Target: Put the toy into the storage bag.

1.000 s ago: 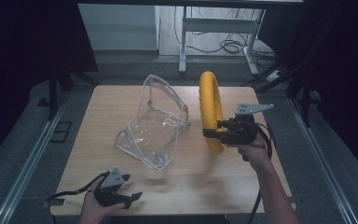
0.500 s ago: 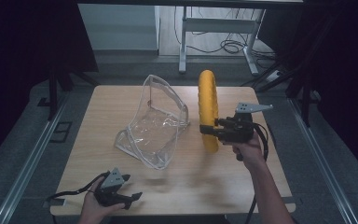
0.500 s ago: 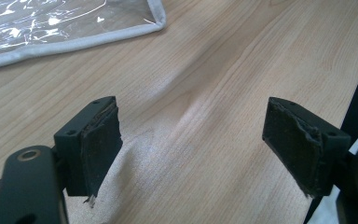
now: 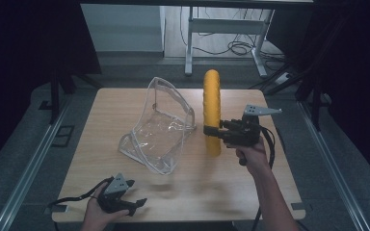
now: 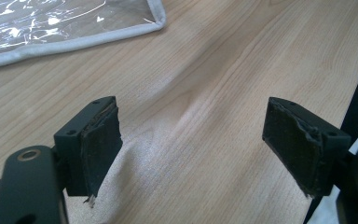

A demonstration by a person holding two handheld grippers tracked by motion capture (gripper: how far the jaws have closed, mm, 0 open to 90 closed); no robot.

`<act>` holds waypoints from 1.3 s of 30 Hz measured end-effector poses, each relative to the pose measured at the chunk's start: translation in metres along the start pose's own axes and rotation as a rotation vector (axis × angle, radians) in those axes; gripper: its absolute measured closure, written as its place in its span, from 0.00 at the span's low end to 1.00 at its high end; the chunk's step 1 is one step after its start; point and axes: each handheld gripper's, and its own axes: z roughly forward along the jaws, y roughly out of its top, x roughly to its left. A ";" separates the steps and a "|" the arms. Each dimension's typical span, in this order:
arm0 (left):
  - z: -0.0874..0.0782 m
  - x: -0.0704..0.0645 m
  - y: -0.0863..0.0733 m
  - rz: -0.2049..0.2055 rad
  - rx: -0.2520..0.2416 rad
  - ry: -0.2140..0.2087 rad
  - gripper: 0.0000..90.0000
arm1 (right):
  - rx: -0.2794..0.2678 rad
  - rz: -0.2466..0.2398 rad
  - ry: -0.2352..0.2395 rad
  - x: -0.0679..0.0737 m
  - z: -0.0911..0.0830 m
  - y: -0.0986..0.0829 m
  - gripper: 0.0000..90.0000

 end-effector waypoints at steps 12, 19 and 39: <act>0.001 0.000 0.000 -0.001 0.002 -0.001 0.21 | -0.051 -0.009 0.003 0.008 0.002 0.003 0.58; 0.001 0.000 0.000 -0.003 0.000 -0.001 0.21 | -0.107 0.002 0.003 0.013 0.001 0.006 0.58; 0.002 -0.001 -0.001 -0.001 0.011 -0.006 0.21 | -0.280 -0.041 0.014 0.042 0.000 0.022 0.58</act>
